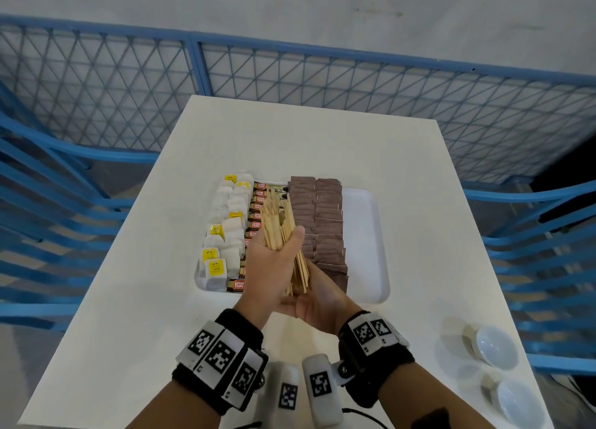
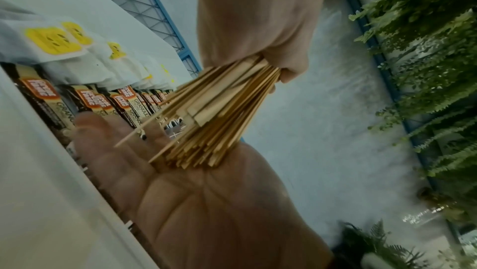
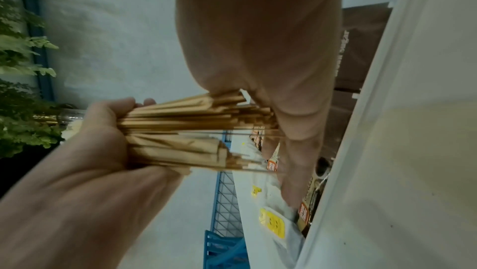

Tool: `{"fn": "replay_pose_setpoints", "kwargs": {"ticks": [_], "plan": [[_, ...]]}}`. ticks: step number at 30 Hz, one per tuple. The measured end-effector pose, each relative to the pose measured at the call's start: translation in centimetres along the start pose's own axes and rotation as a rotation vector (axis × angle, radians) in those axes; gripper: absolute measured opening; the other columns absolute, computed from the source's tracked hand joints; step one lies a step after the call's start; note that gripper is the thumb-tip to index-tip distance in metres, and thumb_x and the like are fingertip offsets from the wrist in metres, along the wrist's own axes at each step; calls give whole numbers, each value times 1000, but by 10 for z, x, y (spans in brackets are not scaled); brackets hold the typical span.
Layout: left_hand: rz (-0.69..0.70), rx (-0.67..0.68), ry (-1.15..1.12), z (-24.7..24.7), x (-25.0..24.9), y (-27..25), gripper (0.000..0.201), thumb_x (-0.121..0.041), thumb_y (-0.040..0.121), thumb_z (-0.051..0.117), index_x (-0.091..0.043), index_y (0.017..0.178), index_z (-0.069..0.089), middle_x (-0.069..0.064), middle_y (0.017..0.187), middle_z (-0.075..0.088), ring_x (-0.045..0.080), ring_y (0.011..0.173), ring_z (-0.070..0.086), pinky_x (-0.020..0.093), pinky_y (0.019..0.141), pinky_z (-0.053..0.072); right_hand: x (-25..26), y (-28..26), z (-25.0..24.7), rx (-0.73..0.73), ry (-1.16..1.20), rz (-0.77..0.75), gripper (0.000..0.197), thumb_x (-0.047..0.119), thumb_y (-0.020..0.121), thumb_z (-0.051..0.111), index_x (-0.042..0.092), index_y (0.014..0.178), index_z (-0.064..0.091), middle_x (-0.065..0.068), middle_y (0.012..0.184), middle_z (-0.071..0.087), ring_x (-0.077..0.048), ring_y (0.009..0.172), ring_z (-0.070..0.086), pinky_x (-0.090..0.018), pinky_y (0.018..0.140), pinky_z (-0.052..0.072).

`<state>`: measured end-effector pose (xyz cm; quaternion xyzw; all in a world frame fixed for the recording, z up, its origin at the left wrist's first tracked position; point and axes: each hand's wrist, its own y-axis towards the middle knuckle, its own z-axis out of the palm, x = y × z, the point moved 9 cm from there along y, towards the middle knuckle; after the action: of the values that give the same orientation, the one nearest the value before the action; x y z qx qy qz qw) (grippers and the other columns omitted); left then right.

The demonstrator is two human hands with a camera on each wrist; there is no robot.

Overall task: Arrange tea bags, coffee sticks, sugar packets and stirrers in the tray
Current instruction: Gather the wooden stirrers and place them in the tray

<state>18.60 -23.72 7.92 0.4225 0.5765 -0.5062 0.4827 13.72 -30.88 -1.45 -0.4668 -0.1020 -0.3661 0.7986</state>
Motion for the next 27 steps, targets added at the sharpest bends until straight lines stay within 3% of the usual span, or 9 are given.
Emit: {"fn": "replay_pose_setpoints", "kwargs": {"ticks": [4, 7, 10, 14, 16, 19, 23, 25, 27], "plan": [[20, -19, 15, -1, 2, -2, 16, -22, 83, 68, -29, 71, 60, -13, 71, 64, -4, 65, 61, 3, 54, 43, 3, 3, -1, -32, 93, -17, 38, 31, 99, 39, 6, 119, 59, -10, 100, 66, -22, 94, 62, -37, 85, 55], [29, -8, 18, 0, 4, -2, 16, -22, 83, 68, -28, 70, 61, -12, 70, 64, -9, 60, 59, 4, 55, 44, 5, 6, -4, -51, 133, -41, 33, 19, 100, 35, 6, 101, 65, -7, 85, 69, -15, 78, 65, -32, 82, 54], [46, 73, 6, 7, 4, 1, 11, -20, 85, 66, -30, 81, 69, -17, 80, 68, -11, 74, 62, 4, 64, 45, 4, 7, -7, -65, 139, -48, 35, 14, 100, 34, 5, 91, 67, -7, 77, 70, -14, 68, 67, -30, 74, 58], [79, 55, 26, 4, 6, 3, 14, -22, 85, 65, -9, 88, 71, -7, 79, 72, -2, 74, 65, 8, 66, 47, 6, 7, -8, -76, 163, -43, 36, 13, 99, 32, 1, 97, 66, -11, 86, 67, -16, 73, 66, -31, 73, 58], [107, 43, 30, 3, 5, 3, 17, -21, 84, 66, -5, 86, 68, 1, 79, 71, 4, 72, 66, 10, 65, 49, 8, 8, -9, -84, 179, -45, 36, 12, 99, 30, -1, 102, 63, -13, 95, 64, -18, 80, 63, -31, 78, 57], [141, 62, 23, 4, 4, 3, 17, -19, 84, 67, -2, 89, 68, 2, 79, 71, 4, 72, 66, 12, 66, 50, 11, 6, -8, -82, 207, -44, 37, 11, 99, 27, -5, 111, 58, -18, 107, 60, -22, 89, 61, -31, 77, 57], [156, 107, 39, 8, 7, 1, 10, -13, 83, 67, -5, 90, 68, -2, 79, 70, 5, 75, 67, 15, 70, 52, 16, 2, -4, -18, 162, -82, 41, 21, 99, 28, 4, 114, 62, -16, 117, 64, -25, 102, 62, -35, 80, 56], [174, 126, 43, 8, 6, 0, 3, -12, 83, 67, -15, 85, 67, -6, 76, 69, 0, 73, 66, 12, 68, 50, 18, -1, 1, 37, 114, -102, 41, 31, 99, 32, 11, 117, 62, -12, 120, 64, -22, 105, 61, -36, 88, 54], [193, 108, 45, 6, 4, 0, 12, -12, 83, 67, -23, 81, 64, -9, 75, 66, -5, 69, 63, 8, 64, 47, 18, -5, 6, 92, 77, -108, 42, 37, 100, 32, 14, 120, 61, -9, 120, 65, -19, 103, 63, -34, 90, 53]]}}
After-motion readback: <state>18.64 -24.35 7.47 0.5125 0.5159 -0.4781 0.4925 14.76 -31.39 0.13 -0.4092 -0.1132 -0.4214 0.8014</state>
